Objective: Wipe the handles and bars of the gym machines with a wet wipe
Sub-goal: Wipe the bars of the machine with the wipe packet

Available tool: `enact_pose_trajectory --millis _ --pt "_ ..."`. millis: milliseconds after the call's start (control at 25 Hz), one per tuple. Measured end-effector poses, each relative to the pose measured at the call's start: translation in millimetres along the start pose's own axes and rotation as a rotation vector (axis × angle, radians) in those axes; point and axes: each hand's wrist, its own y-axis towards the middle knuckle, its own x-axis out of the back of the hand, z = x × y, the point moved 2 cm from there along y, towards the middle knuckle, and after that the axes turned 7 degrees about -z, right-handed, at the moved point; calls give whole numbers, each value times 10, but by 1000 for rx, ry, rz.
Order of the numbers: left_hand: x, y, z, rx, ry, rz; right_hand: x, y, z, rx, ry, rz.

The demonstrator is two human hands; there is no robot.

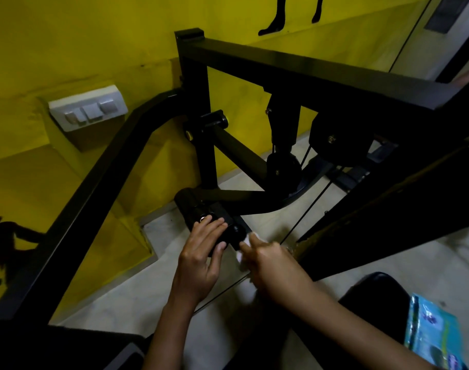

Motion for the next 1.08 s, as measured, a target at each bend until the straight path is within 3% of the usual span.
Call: enact_pose_trajectory --millis 120,320,520,800,920,1080 --pt "-13 -5 0 1 3 -11 -38 161 50 -30 0 -43" --pt "-2 -10 -20 -7 -17 -27 196 -562 87 -6 -254 130" --pt "-1 -15 -10 -18 -25 -32 220 -112 248 123 -90 -91" --pt "-1 -11 -15 -20 -22 -27 66 -336 111 67 -153 69" --pt "2 -16 -9 -26 -30 -36 169 -193 83 43 -101 18" --pt "-2 -7 -23 -44 5 -19 -22 64 108 108 -126 100"
